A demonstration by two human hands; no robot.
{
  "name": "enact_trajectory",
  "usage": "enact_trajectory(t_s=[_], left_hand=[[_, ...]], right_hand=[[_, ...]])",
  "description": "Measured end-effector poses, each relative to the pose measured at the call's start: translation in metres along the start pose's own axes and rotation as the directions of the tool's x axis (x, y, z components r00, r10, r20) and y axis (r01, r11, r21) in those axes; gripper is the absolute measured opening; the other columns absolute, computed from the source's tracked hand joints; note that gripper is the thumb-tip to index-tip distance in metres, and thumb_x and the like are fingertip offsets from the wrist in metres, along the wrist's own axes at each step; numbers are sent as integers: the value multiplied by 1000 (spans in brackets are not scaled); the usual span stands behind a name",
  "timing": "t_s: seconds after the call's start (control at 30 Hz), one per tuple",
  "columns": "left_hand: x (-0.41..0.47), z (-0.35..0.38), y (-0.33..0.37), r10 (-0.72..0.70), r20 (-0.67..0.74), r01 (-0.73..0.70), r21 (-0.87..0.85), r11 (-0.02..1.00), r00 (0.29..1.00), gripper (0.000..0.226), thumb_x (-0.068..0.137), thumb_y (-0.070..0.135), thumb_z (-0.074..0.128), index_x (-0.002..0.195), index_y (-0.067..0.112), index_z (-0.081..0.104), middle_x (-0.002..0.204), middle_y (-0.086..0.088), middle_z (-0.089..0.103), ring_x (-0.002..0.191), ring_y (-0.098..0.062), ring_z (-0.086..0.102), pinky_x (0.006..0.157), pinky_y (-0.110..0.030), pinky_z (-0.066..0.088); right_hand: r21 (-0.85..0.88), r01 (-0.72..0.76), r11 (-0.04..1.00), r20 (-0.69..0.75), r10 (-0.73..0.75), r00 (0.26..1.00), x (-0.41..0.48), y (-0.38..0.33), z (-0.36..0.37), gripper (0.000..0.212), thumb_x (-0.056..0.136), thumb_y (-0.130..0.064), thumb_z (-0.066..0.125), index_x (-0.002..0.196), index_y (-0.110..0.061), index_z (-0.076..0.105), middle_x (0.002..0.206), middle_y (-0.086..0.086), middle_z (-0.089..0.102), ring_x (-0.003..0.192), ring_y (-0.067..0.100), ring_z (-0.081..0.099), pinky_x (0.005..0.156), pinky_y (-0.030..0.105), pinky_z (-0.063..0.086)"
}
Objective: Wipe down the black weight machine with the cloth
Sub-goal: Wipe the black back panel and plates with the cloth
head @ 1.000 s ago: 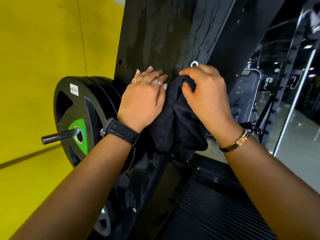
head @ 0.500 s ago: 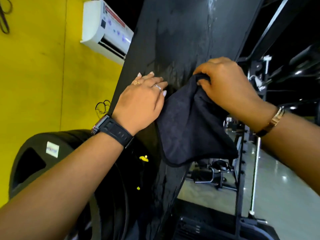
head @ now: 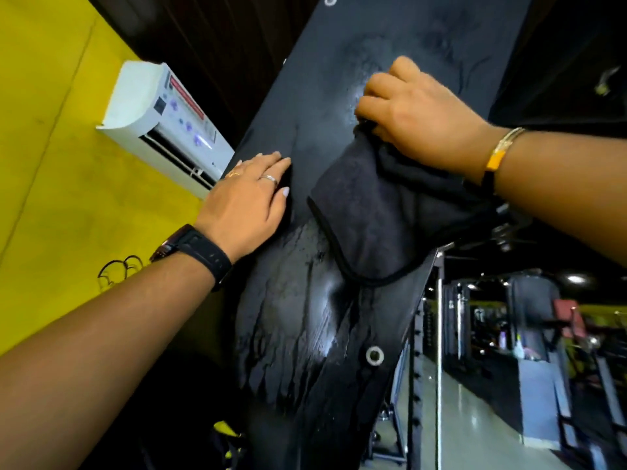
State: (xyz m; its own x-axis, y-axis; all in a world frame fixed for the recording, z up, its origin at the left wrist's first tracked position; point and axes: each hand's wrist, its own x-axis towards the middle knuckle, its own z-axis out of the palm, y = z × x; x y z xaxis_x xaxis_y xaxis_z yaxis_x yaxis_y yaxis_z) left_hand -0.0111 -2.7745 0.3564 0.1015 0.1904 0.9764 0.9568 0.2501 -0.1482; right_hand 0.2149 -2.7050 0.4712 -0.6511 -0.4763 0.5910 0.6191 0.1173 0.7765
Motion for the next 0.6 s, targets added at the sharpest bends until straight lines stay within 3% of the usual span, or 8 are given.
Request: enact_trajectory(t_s=[0.1, 0.17, 0.2, 0.3, 0.37, 0.4, 0.47, 0.6], left_hand=[[9, 7, -8, -13, -63, 12, -25, 1000, 998, 59, 95, 36, 28, 145, 9, 43, 149, -11, 42, 138, -32, 37, 115, -41, 26], [13, 11, -10, -12, -105, 7, -49, 999, 994, 60, 95, 37, 25, 144, 8, 45, 148, -12, 44, 138, -32, 38, 115, -40, 26], [13, 14, -11, -7, -124, -1, -65, 998, 992, 61, 95, 38, 24, 143, 8, 45, 147, -13, 45, 138, -32, 38, 115, -41, 26], [11, 22, -14, 7, -158, -24, -106, 994, 987, 62, 95, 38, 21, 143, 7, 46, 146, -13, 46, 138, -32, 38, 115, -43, 27], [9, 24, -17, 0, -179, -23, -129, 991, 984, 60, 95, 36, 24, 142, 7, 46, 147, -12, 46, 139, -32, 37, 116, -43, 26], [8, 25, -19, -20, -186, -7, -146, 989, 982, 57, 96, 34, 26, 143, 7, 46, 147, -12, 45, 139, -31, 37, 116, -42, 26], [6, 25, -21, -68, -185, 34, -183, 982, 980, 54, 96, 30, 31, 144, 8, 45, 149, -11, 43, 141, -29, 34, 117, -39, 23], [0, 29, -23, -82, -209, 40, -202, 979, 974, 55, 95, 30, 30, 143, 7, 46, 148, -11, 44, 140, -29, 35, 116, -39, 25]], right_hand=[[-156, -182, 971, 16, 187, 982, 4, -13, 3, 14, 78, -9, 60, 89, -7, 51, 84, 16, 57, 77, 34, 56, 57, 38, 37], [-82, -314, 946, 81, 320, 944, 0, -23, 4, 11, 92, -13, 55, 96, -3, 53, 95, 19, 61, 89, 38, 58, 59, 39, 34], [-28, -399, 916, 148, 399, 905, -2, -27, 2, 19, 99, -20, 48, 103, -2, 53, 104, 21, 60, 99, 39, 56, 62, 40, 33], [71, -654, 753, 337, 599, 726, -6, -45, -19, 70, 95, -62, 33, 124, 0, 49, 130, 25, 50, 122, 40, 45, 89, 46, 38], [15, -743, 669, 557, 611, 562, -8, -63, -28, 110, 74, -89, 19, 150, -9, 23, 156, 20, 21, 144, 38, 17, 110, 60, 18], [-24, -742, 670, 618, 593, 516, -12, -74, -27, 121, 65, -95, 17, 154, -15, 5, 161, 14, 3, 148, 36, 0, 110, 68, 8], [-44, -717, 696, 599, 593, 538, -20, -94, -17, 123, 63, -95, 25, 154, -19, -9, 161, 9, -12, 146, 34, -16, 106, 74, 3], [48, -674, 738, 375, 612, 696, -20, -101, 6, 97, 81, -72, 41, 155, -19, 7, 162, 12, -2, 147, 34, -7, 110, 68, 9]])
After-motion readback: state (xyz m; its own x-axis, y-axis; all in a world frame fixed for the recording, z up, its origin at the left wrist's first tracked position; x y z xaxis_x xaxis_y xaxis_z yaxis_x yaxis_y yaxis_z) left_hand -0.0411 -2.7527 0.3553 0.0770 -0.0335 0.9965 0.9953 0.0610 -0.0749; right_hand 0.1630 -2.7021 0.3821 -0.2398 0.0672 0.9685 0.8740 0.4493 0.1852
